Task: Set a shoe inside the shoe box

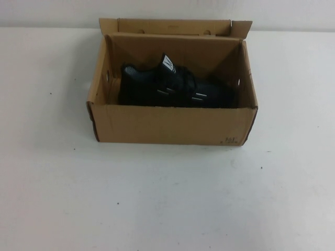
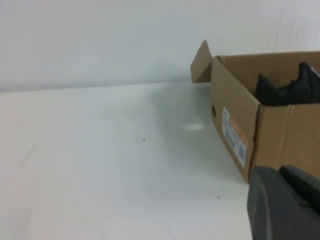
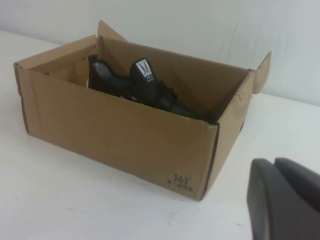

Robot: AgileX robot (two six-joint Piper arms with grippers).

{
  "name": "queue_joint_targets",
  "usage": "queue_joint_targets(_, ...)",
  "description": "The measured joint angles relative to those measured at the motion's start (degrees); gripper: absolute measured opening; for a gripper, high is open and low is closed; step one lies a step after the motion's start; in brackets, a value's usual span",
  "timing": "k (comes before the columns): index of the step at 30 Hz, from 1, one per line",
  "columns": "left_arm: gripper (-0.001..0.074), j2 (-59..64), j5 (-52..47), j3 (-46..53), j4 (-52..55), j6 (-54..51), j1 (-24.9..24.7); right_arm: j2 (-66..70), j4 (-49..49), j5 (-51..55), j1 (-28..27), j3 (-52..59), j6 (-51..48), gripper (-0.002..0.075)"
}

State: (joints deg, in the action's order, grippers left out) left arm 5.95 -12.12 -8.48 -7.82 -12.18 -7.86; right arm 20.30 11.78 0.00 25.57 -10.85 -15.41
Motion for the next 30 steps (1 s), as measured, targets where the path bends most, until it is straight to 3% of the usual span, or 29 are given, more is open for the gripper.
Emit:
queue_joint_targets(8,-0.0001,-6.2,-3.1,9.8,8.7,14.8,0.0,0.0,0.0,0.0,0.0,0.0,0.0,-0.0016)
queue_joint_targets(13,-0.0001,-6.5,-9.8,10.0,8.8,15.9,0.0,0.0,0.0,0.0,0.0,0.0,0.0,-0.0016)
queue_joint_targets(30,-0.0001,-6.5,-10.1,10.0,8.8,15.4,0.0,0.0,0.0,0.0,0.0,0.0,0.0,-0.0017)
